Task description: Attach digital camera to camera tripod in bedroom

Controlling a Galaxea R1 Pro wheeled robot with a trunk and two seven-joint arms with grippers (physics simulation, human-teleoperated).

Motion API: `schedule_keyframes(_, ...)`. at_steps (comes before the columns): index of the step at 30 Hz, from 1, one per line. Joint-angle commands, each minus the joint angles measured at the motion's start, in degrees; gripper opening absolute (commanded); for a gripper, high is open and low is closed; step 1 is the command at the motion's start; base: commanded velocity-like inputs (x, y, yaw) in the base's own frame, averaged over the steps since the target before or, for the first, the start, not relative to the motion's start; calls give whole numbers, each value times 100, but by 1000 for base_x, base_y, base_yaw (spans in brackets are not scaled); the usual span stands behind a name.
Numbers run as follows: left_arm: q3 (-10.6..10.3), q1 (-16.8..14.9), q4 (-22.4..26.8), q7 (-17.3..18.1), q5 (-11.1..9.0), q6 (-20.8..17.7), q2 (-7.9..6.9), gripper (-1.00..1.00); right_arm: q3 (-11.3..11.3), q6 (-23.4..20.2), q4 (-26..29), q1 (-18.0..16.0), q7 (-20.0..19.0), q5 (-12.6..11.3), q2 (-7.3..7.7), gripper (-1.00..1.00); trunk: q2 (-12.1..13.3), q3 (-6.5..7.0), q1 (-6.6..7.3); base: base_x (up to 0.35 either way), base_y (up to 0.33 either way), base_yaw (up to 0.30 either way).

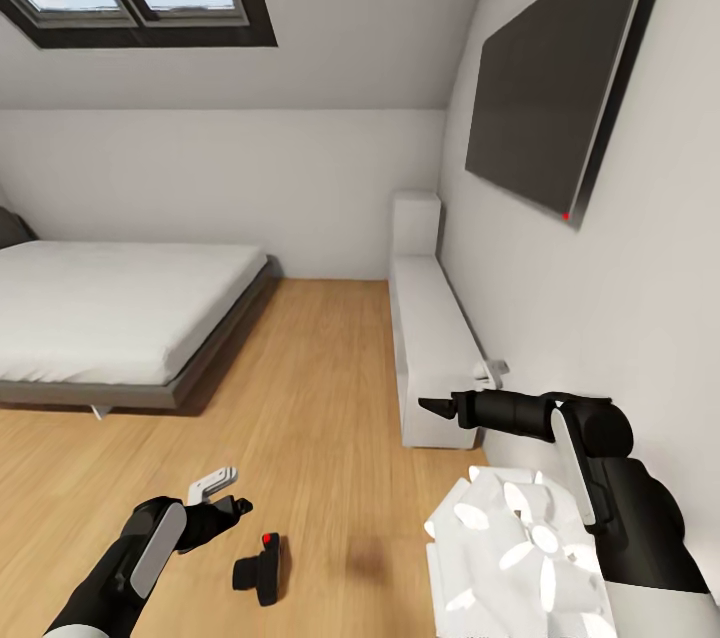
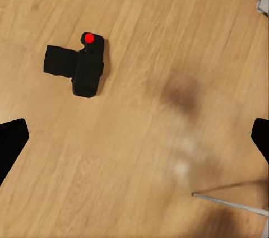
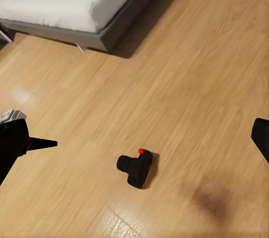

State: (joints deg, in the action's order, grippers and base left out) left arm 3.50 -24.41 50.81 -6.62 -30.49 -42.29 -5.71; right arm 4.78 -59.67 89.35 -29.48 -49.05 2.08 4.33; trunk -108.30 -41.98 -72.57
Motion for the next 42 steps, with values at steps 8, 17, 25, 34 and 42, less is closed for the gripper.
schedule_keyframes(8, 5, -2, 8, -50, -62, -25, 0, 100, 5, -33, 4, -5, -34, 21, 0, 100, -325, -150, -176, 0, 0, 0)
schedule_keyframes(17, 10, -2, 8, -50, -62, -25, 0, 100, -35, -33, 4, -5, -34, 21, 6, 100, -686, -311, -373, 0, 0, 0)
schedule_keyframes(25, 11, -2, 8, -50, -62, -25, 0, 100, 10, -33, 4, -5, -34, 21, -2, 100, -1007, -455, -549, 0, 0, 0)
schedule_keyframes(34, 11, -2, 8, -50, -62, -25, 0, 100, 8, -33, 4, -5, -34, 21, 2, 100, -1368, -617, -747, 0, 0, 0)
schedule_keyframes(42, 8, -2, 10, -50, -53, -25, 0, 100, -4, -33, 4, -5, -34, 21, 2, 100, -1689, -760, -922, 0, 0, 0)
